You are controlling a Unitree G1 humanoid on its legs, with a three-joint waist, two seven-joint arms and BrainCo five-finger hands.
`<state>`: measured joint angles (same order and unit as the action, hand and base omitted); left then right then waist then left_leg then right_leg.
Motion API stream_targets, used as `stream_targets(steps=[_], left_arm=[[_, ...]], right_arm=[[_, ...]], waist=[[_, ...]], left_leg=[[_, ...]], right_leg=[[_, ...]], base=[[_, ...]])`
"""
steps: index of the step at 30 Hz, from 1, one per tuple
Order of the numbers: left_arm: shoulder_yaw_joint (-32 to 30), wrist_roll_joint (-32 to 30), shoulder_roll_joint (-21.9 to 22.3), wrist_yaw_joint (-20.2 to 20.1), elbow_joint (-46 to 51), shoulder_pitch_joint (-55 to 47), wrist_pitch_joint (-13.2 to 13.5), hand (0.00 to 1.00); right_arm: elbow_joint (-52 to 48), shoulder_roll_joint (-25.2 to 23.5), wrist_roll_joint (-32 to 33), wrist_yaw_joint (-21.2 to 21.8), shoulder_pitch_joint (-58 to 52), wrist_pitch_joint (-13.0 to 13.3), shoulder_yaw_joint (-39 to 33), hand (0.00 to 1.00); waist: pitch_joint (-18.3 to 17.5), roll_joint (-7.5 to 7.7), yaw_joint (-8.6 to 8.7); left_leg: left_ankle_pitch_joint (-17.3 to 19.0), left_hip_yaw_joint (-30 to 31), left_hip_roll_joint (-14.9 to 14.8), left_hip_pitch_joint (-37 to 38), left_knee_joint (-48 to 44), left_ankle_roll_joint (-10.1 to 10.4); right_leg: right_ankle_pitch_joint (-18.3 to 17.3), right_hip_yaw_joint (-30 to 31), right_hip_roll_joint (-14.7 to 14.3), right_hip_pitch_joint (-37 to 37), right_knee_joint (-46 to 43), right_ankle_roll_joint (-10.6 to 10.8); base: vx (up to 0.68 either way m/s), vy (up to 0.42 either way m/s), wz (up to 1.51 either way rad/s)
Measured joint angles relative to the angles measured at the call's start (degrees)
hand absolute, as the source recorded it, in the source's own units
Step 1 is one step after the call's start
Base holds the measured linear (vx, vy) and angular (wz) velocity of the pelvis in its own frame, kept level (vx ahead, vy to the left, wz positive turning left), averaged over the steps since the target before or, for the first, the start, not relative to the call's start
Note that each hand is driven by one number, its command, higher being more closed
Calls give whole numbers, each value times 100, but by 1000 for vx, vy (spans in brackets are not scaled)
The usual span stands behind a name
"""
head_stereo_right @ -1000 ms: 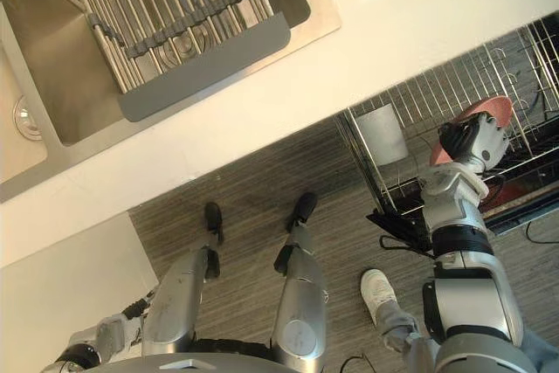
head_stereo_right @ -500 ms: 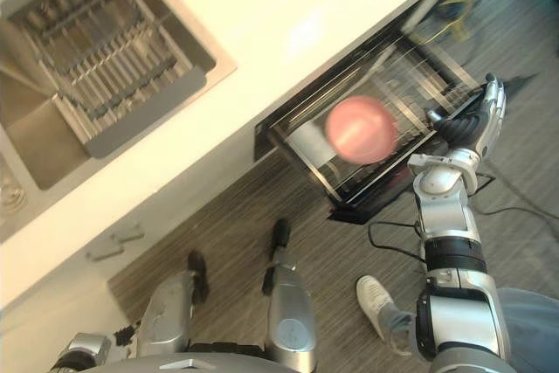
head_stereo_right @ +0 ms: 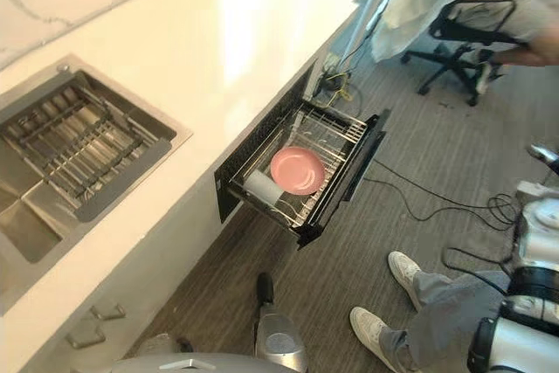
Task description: Walk over to the sink, pick up the cup, carry it to the dishwasher, place the cup inside the dishwasher, then close the dishwasher door
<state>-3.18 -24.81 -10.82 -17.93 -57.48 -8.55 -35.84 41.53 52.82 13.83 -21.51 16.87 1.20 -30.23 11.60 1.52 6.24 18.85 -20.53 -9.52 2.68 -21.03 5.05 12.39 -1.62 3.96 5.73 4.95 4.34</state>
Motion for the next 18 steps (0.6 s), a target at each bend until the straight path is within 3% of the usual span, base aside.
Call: stream_targets(steps=[2,4,6,10,15,18], left_arm=[[72,92,-1,-3,-61,-47,-17,0],[110,328,-24,-22,-143,-48,-93,0],[108,455,-35,-78,-210,-51,-144,0],[111,552,17,-178,-225,-83,-175,0],[259,914,463,-273,-222,-64,-161,0],[282,1036,510,-220,-220,46,-161,0]], right_arm=[[236,-55,834,378,-259,12,-402,0],[284,-453,1887,903,-589,7,-931,0],[229,-920,2287,1211,-793,8,-1069,0],[-313,-1982,2414,1565,-1001,0,-1038,0],[-985,-3128,2419,1588,-1125,7,-503,0],[-992,-3644,2686,1586,-1117,28,-229,0]], waist=[[-64,-27,33],[-74,-46,82],[-79,-57,82],[-120,-164,-43],[-98,-502,-371],[-3,-518,-577]], left_leg=[[45,-2,3,54,4,0],[79,-5,1,98,7,-4],[98,-24,-17,192,14,5],[126,-125,-34,258,15,-2],[112,12,7,153,42,-29],[-71,272,77,23,252,-19]], right_leg=[[-2,70,-27,-12,-29,3],[-5,109,-44,-58,-31,6],[-24,129,-45,-132,-29,4],[-23,72,-28,-156,4,-27],[-35,-376,133,-156,-29,-7],[-78,-741,243,-156,-33,42]], base=[[48,27,-23],[12,19,-17],[-7,24,-7],[-37,1,-11],[1,24,15],[26,-35,58]])
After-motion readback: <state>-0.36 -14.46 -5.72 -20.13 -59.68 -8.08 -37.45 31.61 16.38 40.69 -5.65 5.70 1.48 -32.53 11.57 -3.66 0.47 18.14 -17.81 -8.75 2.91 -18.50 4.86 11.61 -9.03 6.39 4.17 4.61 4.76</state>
